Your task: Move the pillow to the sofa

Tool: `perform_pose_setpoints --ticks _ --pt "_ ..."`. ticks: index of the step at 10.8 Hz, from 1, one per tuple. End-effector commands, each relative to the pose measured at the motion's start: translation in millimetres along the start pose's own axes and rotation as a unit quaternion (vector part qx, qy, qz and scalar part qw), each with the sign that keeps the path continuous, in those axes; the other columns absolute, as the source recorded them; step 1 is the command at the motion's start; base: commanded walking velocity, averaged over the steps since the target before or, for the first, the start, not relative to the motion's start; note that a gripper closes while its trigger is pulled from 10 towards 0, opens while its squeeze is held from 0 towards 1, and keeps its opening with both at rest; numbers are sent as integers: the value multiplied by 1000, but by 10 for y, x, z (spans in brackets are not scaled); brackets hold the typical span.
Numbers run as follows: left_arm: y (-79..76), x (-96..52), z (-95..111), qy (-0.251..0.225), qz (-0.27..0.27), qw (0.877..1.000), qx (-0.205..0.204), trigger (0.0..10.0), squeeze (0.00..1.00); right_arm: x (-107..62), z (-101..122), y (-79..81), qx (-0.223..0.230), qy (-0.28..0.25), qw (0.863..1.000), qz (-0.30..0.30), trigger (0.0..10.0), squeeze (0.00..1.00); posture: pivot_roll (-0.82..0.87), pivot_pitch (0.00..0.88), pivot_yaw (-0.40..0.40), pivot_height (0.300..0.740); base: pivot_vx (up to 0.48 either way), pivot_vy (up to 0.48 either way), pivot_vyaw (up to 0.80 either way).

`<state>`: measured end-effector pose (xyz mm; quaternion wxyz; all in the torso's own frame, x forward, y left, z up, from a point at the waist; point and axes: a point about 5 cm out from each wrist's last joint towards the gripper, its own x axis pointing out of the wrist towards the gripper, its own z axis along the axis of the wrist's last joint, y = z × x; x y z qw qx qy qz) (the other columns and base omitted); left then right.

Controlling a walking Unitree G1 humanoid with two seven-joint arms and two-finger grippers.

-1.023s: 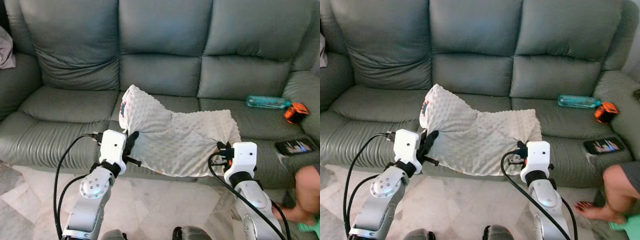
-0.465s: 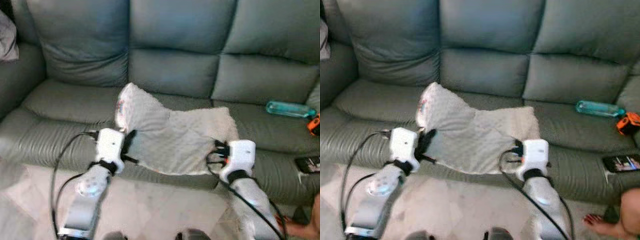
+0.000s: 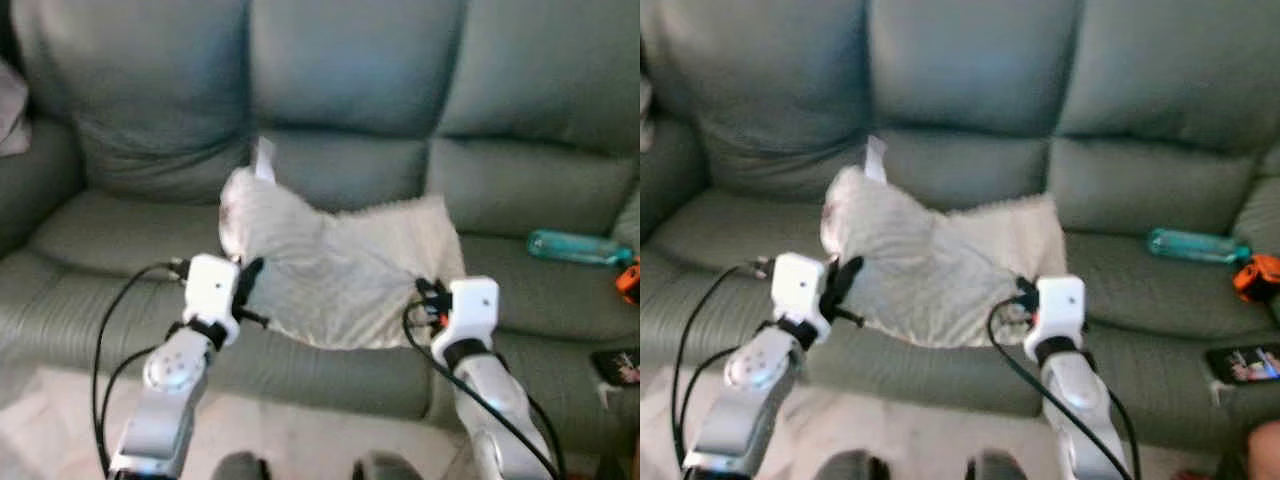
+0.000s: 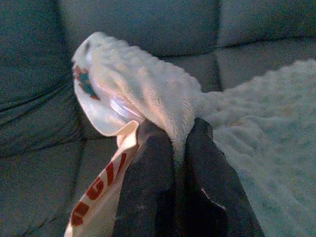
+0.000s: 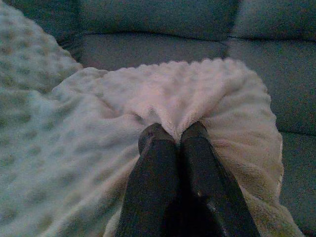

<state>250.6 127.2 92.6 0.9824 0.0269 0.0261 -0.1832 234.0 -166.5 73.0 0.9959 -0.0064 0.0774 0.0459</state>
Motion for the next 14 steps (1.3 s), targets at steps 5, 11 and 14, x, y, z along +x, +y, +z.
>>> perform_pose_setpoints --ticks 5,11,14 --pt "14 16 -8 0 6 1000 21 10000 0 44 56 -52 -3 -11 1000 -6 10000 0 -37 77 -12 740 0 0 0" --pt "35 47 0 0 1 1000 17 10000 0 61 44 -27 0 -10 1000 -7 10000 0 -31 72 -8 740 0 316 0" --pt "1 37 -4 -2 -3 1000 18 10000 0 55 35 -29 -2 -9 1000 -9 10000 0 -32 75 -8 740 0 160 0"
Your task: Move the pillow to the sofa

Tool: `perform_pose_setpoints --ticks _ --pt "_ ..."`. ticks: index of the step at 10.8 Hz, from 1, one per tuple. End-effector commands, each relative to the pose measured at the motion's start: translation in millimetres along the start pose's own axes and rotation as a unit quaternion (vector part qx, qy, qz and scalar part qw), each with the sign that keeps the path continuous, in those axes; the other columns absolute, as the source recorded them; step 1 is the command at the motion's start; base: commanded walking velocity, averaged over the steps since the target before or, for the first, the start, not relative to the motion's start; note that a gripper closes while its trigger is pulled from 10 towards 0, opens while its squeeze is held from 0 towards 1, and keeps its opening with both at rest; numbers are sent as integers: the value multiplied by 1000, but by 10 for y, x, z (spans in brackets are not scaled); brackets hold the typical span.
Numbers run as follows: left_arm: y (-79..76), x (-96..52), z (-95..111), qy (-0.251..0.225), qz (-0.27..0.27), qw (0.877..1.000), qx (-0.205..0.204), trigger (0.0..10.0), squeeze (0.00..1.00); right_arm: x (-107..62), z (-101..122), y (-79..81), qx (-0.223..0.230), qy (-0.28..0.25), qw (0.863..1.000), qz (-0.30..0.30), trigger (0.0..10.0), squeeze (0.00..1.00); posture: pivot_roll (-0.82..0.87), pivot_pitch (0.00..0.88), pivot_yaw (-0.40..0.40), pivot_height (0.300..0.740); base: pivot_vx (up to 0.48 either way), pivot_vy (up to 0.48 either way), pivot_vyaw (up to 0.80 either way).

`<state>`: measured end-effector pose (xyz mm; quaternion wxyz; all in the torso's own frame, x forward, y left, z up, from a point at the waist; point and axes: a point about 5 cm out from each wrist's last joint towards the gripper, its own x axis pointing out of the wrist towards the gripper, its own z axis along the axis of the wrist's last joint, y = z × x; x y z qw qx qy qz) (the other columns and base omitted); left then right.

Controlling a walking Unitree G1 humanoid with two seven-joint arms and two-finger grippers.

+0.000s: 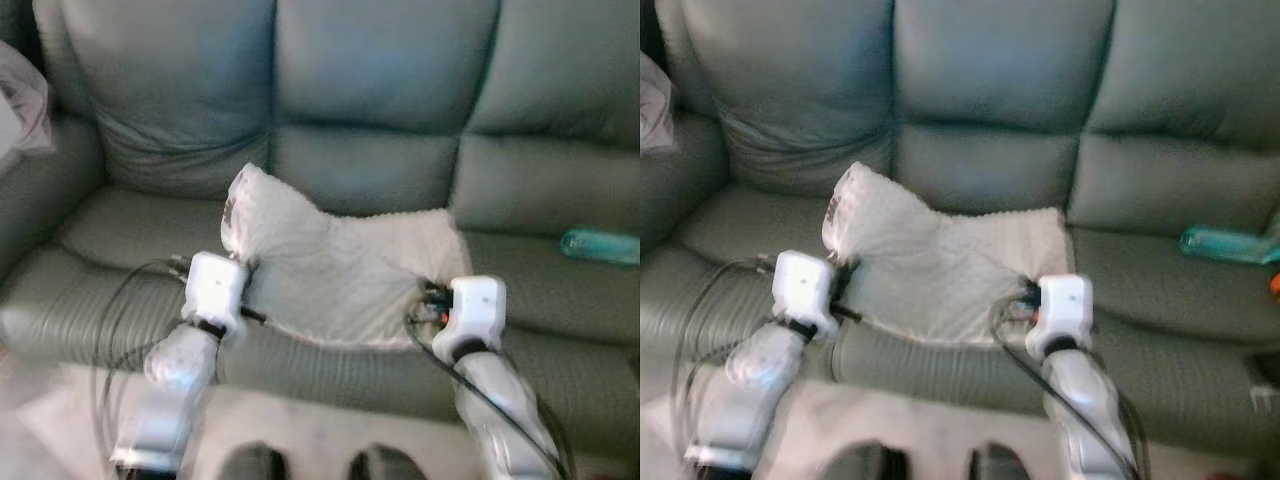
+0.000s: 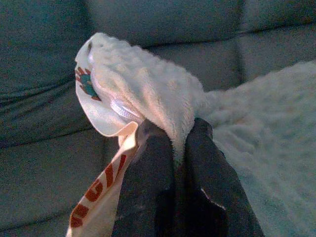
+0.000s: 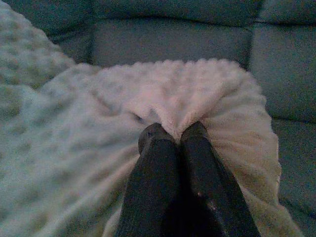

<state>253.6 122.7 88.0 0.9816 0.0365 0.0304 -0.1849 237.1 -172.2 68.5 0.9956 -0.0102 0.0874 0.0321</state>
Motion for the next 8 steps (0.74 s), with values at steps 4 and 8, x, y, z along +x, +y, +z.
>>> perform_pose_setpoints --ticks 4,8 --pt "14 -11 38 -10 -4 1000 6 10000 0 23 56 4 3 -13 1000 -5 10000 0 -33 77 -10 740 0 0 -200" --pt "0 -17 53 -14 -7 1000 3 10000 0 26 67 5 1 -15 1000 -4 10000 0 -34 86 -10 740 0 0 -400"
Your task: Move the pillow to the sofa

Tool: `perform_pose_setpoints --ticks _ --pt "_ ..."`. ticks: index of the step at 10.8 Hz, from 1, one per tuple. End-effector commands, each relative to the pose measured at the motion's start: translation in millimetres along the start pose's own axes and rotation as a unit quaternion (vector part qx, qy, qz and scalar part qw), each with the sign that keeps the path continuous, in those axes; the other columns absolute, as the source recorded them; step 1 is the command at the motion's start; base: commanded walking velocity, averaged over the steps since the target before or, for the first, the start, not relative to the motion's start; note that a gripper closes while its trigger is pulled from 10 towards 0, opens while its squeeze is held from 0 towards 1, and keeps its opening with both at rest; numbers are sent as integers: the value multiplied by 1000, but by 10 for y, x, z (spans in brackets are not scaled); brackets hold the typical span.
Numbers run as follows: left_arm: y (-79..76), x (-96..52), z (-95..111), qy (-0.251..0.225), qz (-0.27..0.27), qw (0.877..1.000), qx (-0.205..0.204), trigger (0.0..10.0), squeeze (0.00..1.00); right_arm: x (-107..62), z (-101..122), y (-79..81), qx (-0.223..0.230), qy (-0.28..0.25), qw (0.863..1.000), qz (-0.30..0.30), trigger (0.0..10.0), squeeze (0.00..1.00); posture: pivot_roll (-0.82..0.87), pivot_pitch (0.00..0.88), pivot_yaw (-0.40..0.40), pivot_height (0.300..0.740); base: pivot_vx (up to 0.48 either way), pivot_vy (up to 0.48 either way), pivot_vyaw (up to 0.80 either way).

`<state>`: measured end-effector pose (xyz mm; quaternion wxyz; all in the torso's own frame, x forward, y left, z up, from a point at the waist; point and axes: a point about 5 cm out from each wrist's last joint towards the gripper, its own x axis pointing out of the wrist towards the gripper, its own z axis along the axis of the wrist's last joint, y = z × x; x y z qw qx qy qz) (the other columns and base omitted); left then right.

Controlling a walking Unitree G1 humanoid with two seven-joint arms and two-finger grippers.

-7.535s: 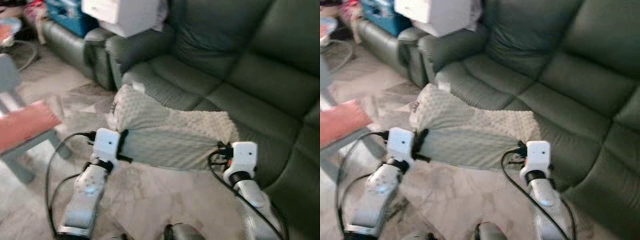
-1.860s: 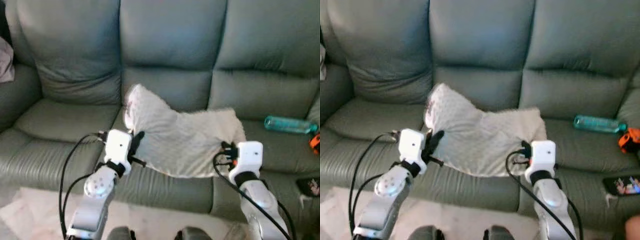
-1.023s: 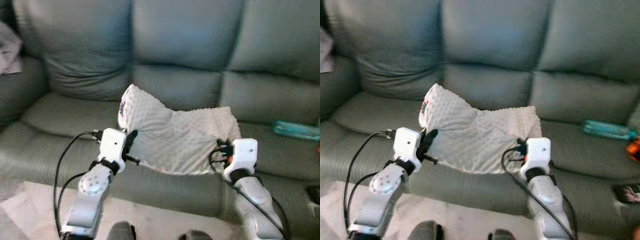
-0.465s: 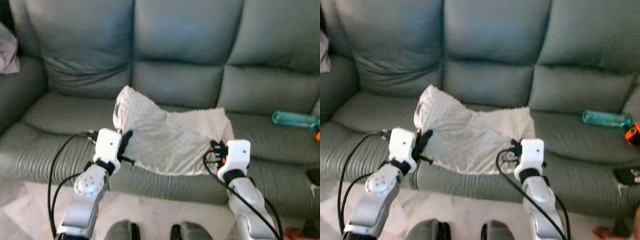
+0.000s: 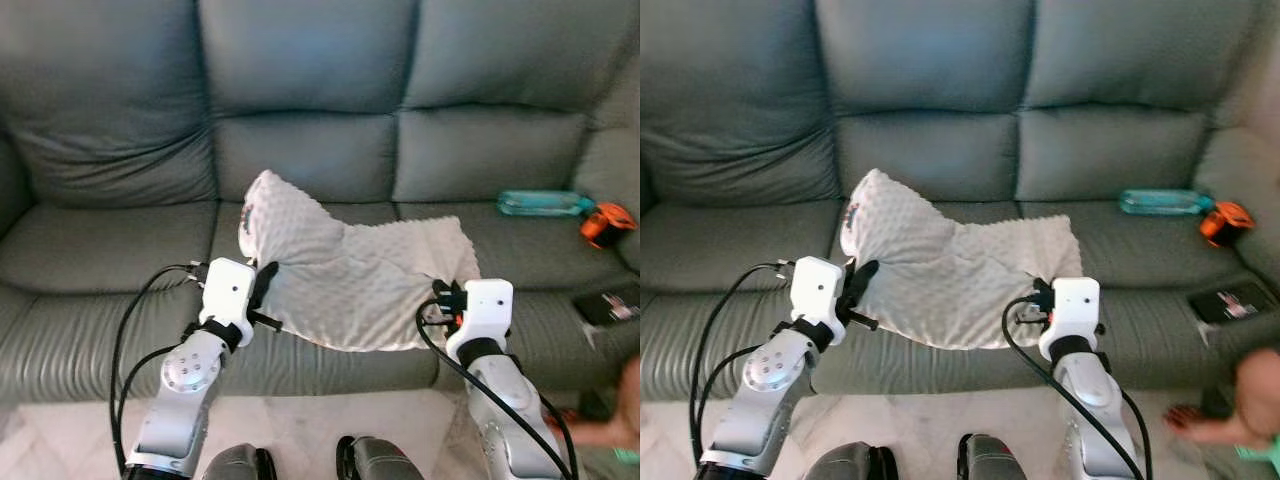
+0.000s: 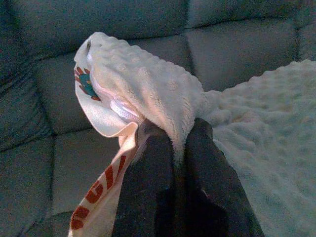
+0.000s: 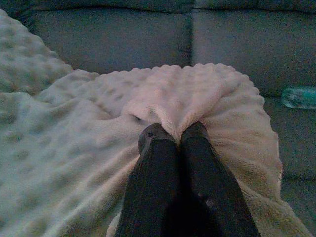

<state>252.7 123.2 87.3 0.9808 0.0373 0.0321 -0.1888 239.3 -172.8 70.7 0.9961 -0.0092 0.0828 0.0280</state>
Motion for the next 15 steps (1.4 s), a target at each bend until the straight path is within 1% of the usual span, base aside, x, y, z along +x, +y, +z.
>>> perform_pose_setpoints --ticks 1,4,6,7,8,11,14,15 --pt "2 -18 60 -15 -3 1000 2 10000 0 17 46 11 -1 -11 1000 0 10000 0 -34 88 -10 740 0 0 0" --pt "9 -30 57 -15 -4 1000 0 10000 0 43 60 -10 -6 -13 1000 -2 10000 0 -31 98 -9 740 0 0 0" --pt "14 -52 26 -8 -3 1000 1 10000 0 48 79 9 -6 -16 1000 0 10000 0 -29 111 -5 740 0 0 0" --pt "43 -93 -17 1 6 1000 10 10000 0 26 60 26 -3 -13 1000 2 10000 0 -27 119 -4 732 0 0 0" --pt "67 -104 -25 3 13 1000 16 10000 0 4 42 36 -1 -11 1000 3 10000 0 -25 123 -4 712 0 0 0" --pt "83 -80 -22 4 21 1000 22 10000 0 11 37 40 -3 -10 1000 5 10000 0 -25 122 -4 662 0 0 0" --pt "98 -83 -27 3 38 999 34 10000 0 12 37 27 -3 -12 1000 7 10000 0 -23 118 -6 627 0 0 0" --pt "107 -86 -23 0 49 998 40 10000 0 13 38 28 -3 -13 1000 7 10000 0 -23 117 -7 627 0 0 0"
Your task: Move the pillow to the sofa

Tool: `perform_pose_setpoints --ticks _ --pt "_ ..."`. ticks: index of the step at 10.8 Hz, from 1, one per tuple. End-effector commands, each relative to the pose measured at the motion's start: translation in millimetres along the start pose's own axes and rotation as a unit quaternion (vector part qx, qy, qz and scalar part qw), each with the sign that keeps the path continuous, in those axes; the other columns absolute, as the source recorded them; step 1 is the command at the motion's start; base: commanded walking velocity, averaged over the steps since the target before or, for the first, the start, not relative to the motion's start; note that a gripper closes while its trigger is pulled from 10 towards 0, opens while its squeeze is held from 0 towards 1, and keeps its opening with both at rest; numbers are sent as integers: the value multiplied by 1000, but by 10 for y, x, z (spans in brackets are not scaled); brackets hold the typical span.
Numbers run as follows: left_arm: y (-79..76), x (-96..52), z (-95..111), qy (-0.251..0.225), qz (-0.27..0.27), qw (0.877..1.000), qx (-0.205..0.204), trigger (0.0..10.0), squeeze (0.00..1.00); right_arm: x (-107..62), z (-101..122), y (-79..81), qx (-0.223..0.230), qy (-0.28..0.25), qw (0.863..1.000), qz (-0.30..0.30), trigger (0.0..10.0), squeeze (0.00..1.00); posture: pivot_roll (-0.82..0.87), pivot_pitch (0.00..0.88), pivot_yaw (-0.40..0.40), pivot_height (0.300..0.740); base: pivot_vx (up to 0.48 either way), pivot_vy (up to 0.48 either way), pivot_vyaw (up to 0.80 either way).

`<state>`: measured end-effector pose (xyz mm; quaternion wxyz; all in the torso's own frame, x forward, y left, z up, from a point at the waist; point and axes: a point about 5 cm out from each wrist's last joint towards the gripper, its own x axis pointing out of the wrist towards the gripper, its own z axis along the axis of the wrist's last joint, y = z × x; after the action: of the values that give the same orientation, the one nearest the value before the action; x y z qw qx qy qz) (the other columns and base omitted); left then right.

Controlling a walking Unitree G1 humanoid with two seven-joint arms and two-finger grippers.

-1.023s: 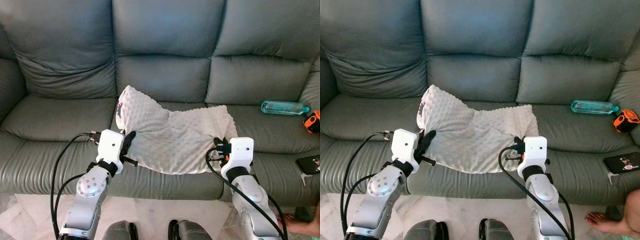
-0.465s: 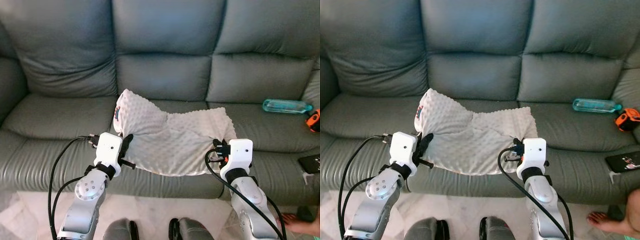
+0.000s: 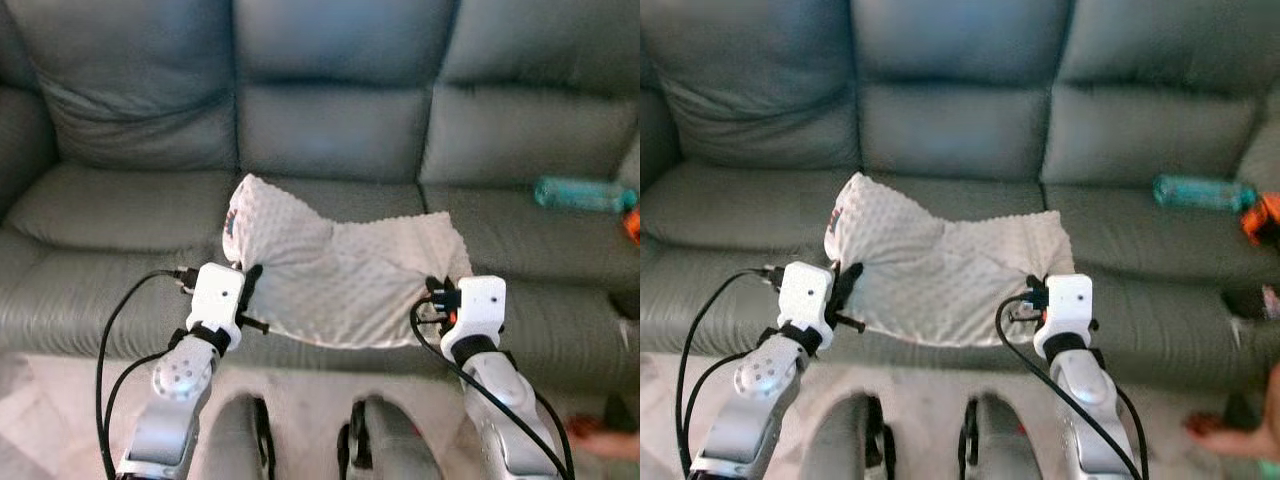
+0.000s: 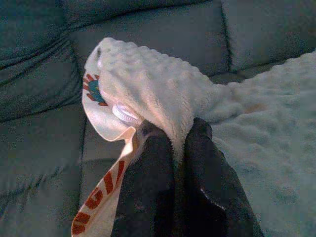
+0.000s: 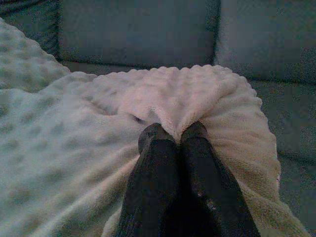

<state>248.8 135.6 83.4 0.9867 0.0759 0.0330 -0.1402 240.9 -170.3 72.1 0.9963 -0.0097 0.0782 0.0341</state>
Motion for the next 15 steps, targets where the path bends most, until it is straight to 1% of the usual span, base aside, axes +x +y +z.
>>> perform_pose_setpoints --ticks 1,4,7,10,12,15 --pt "15 1 34 -12 5 1000 8 10000 0 5 22 4 -2 -8 1000 0 10000 0 -23 117 -9 627 0 0 0" --pt "-28 9 47 -9 -18 1000 -20 10000 0 4 12 -7 -2 -7 1000 -2 10000 0 -26 116 -6 627 0 0 0" --pt "-39 17 56 -16 -23 999 -20 10000 0 7 16 -12 -3 -8 1000 -2 10000 0 -29 117 -8 627 0 0 0" --pt "-53 22 60 -18 -25 999 -26 10000 0 21 33 -17 -6 -11 1000 1 10000 0 -32 116 -10 627 255 0 0" --pt "-60 30 60 -17 -26 999 -28 10000 0 45 94 -5 -25 -26 999 11 10000 0 -33 117 -9 627 283 0 0" --pt "-70 39 61 -17 -28 999 -29 10000 0 47 105 -12 -25 -28 999 10 10000 0 -37 118 -7 627 299 0 535"
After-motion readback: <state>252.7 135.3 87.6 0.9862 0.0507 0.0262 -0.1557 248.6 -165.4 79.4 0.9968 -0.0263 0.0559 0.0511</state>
